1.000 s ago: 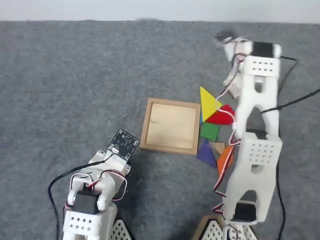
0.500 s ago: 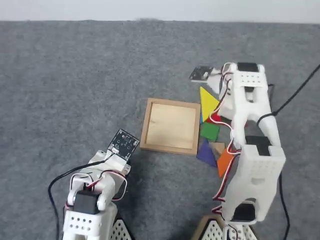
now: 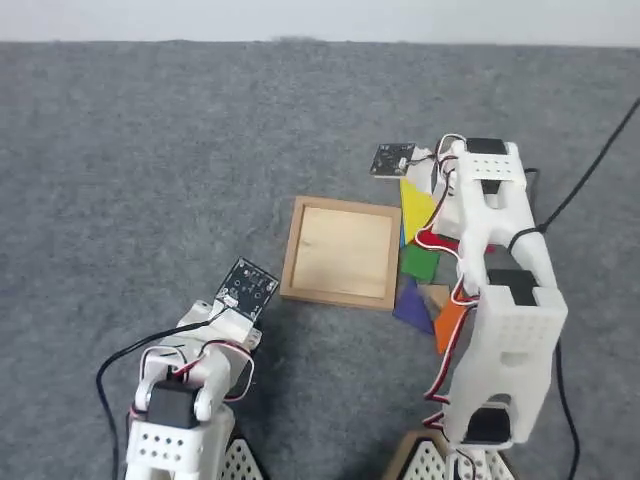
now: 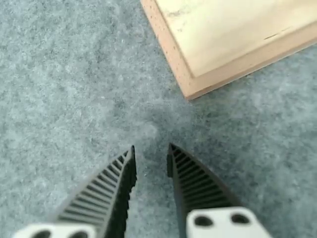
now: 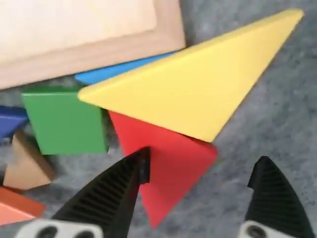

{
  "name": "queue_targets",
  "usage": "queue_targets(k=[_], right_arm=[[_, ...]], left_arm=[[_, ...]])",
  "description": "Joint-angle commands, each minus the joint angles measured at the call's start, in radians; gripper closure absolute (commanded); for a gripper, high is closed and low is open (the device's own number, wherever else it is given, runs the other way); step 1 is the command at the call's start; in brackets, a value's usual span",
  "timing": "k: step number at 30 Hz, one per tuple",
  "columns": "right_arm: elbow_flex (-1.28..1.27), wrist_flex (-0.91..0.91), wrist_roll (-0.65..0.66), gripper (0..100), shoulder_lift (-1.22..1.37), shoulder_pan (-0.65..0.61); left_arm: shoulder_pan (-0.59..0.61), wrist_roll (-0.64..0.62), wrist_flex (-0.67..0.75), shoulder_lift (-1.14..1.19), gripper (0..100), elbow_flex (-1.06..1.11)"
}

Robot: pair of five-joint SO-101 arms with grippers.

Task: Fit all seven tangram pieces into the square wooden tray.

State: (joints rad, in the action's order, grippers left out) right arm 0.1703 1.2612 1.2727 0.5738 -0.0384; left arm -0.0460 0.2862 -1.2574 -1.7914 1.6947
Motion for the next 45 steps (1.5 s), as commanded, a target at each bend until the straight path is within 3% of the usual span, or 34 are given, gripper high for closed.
queue_targets(k=[1, 6, 19, 22, 29, 37, 45], right_arm=[[0.0, 0.005, 0.032, 66.6, 0.013, 0.041], [-0.003, 0.131, 0.133, 66.7, 0.013, 0.054], [-0.081, 0.128, 0.195, 67.1, -0.007, 0.041], [-0.081, 0.131, 0.193, 74.9, -0.007, 0.042], [-0.077, 0.127, 0.097, 93.5, -0.015, 0.042], [0.061, 0.142, -0.117, 94.0, -0.015, 0.061], [0.201, 0.3, -0.362, 98.7, -0.016, 0.042]], left_arm=[[0.006, 0.009, 0.002, -0.011, 90, -0.012], [0.006, 0.009, 0.002, -0.011, 90, -0.012], [0.006, 0.009, 0.002, -0.011, 90, -0.012], [0.006, 0.009, 0.002, -0.011, 90, -0.012], [0.006, 0.009, 0.002, -0.011, 90, -0.012], [0.006, 0.009, 0.002, -0.011, 90, -0.012], [0.006, 0.009, 0.002, -0.011, 90, -0.012]])
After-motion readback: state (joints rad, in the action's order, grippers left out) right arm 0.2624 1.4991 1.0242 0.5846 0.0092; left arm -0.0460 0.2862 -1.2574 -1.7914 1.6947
